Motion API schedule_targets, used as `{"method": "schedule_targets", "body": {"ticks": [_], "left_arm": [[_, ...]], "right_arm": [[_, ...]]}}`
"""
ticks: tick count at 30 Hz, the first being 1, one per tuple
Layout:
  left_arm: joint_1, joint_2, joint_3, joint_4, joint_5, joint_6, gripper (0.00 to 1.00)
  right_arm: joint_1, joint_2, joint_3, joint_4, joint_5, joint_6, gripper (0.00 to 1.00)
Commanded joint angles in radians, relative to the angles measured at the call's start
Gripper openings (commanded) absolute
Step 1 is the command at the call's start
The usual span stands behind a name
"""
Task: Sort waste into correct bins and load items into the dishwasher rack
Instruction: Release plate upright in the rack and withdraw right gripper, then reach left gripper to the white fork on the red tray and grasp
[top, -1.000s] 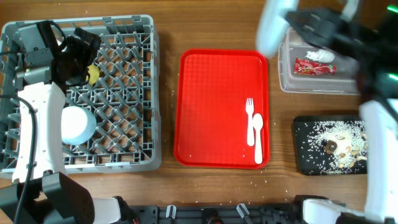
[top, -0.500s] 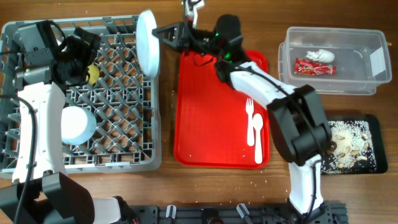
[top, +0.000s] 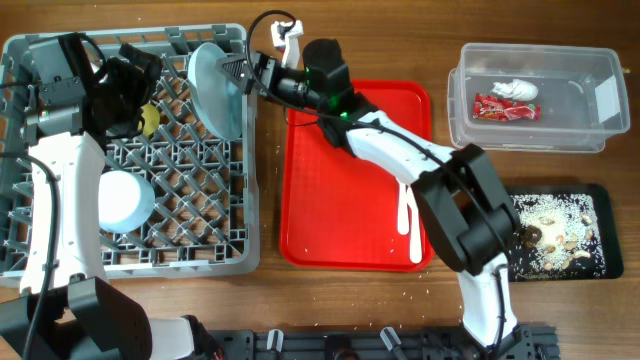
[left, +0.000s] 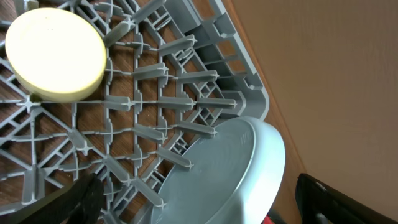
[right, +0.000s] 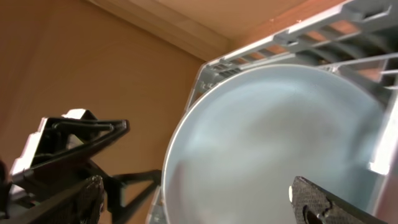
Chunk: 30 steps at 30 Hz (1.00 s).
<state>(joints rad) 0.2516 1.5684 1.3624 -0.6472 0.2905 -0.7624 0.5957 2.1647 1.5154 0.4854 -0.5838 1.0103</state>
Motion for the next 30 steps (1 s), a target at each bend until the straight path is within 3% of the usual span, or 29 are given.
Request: {"method": "schedule_targets", "body": {"ticks": [1, 4, 7, 10, 14, 17, 21, 23, 25, 27, 30], "left_arm": [[0.002, -0.018, 0.014, 0.003, 0.008, -0.005, 1.00], [0.002, -0.018, 0.014, 0.003, 0.008, -0.005, 1.00], [0.002, -0.018, 0.014, 0.003, 0.008, -0.005, 1.00], [0.002, -0.018, 0.014, 0.003, 0.008, -0.005, 1.00], [0.002, -0.018, 0.014, 0.003, 0.008, -0.005, 1.00], [0.002, -0.018, 0.014, -0.003, 0.048, -0.034, 1.00], [0.014, -0.019, 0.014, 0.008, 0.229, -0.025, 1.00], [0.014, -0.032, 0.015, 0.053, 0.494, 0.111, 1.00], [-0.013, -0.044, 0.019, 0.054, 0.576, 0.132, 1.00], [-0.082, -0.081, 0.035, 0.052, 0.575, 0.218, 0.99], [-0.233, -0.148, 0.105, -0.024, 0.327, 0.260, 0.99]], "right_arm": [[-0.070, -0.204, 0.039, -0.160, 0.046, -0.186, 0.98], [-0.214, -0.438, 0.039, -0.520, 0.118, -0.357, 1.00], [-0.382, -0.593, 0.039, -0.834, 0.229, -0.392, 1.00], [-0.592, -0.715, 0.039, -1.077, 0.249, -0.470, 1.00], [-0.777, -0.764, 0.039, -1.270, 0.396, -0.468, 1.00], [-0.855, -0.762, 0.037, -1.355, 0.544, -0.468, 1.00], [-0.888, -0.761, 0.035, -1.407, 0.621, -0.468, 1.00], [-0.888, -0.761, 0.035, -1.407, 0.621, -0.467, 1.00], [-0.888, -0.761, 0.035, -1.407, 0.621, -0.467, 1.00], [-0.888, -0.761, 0.035, -1.407, 0.621, -0.467, 1.00], [-0.888, -0.761, 0.035, -1.407, 0.621, -0.467, 1.00]]}}
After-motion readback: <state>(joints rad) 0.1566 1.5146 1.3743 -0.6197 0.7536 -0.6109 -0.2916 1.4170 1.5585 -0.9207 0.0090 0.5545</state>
